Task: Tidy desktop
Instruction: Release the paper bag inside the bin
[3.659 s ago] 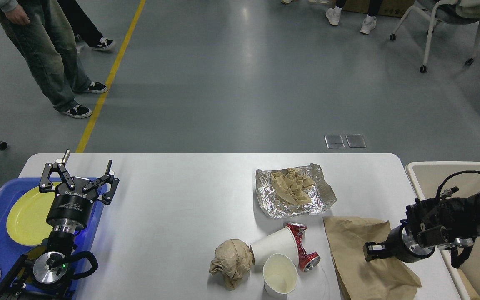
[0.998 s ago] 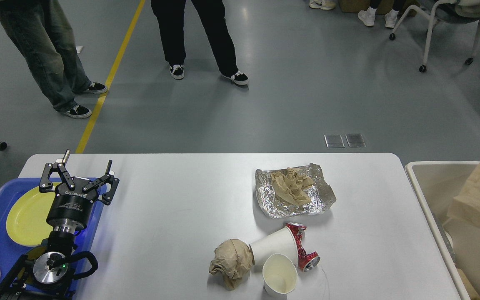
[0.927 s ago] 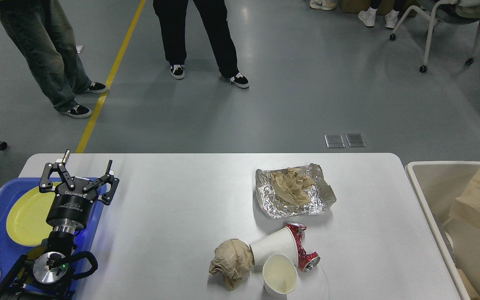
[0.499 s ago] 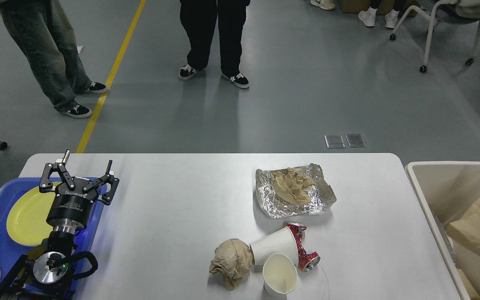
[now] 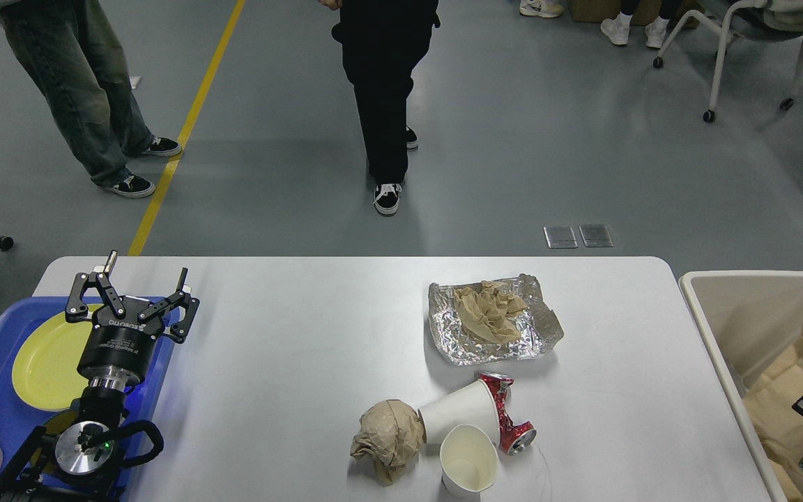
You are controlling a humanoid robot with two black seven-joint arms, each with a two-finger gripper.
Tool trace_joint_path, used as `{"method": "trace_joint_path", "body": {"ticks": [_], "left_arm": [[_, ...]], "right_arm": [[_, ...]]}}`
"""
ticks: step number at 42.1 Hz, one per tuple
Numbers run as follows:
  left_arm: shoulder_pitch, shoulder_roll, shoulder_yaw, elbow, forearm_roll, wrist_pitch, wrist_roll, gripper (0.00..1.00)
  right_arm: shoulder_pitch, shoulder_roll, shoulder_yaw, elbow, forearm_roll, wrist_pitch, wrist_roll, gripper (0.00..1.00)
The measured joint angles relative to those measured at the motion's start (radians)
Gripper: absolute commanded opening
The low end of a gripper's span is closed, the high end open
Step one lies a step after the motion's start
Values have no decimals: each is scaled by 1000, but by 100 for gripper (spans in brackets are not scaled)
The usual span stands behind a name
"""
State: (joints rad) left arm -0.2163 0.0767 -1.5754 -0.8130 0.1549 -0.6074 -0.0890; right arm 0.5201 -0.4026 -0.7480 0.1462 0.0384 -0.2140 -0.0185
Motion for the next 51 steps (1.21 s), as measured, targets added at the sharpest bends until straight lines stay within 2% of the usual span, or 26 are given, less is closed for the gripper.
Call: {"method": "trace_joint_path", "body": {"ticks": [21,22,26,27,30,31,45,51], "left_arm": [[0,0,0,0,0,0,0,96],[0,0,0,0,0,0,0,96],[0,0,0,0,0,1,0,96],[0,0,0,0,0,1,0,96],[0,0,0,0,0,1,0,96],[0,0,0,0,0,1,0,96],[0,0,0,0,0,1,0,96],[0,0,0,0,0,0,0,96]], "right_arm": [[-27,34,8,7,1,-1,0,0],[-27,34,8,7,1,-1,0,5],[-28,34,9,7,1,-2,0,58],[-28,34,10,7,1,-2,1,67],[-27,30,10,7,1,-2,2,85],[-26,29,10,7,1,-2,2,100],[-6,29,9,17,0,5,5,100],[32,9,5,65,-1,12,5,100]]}}
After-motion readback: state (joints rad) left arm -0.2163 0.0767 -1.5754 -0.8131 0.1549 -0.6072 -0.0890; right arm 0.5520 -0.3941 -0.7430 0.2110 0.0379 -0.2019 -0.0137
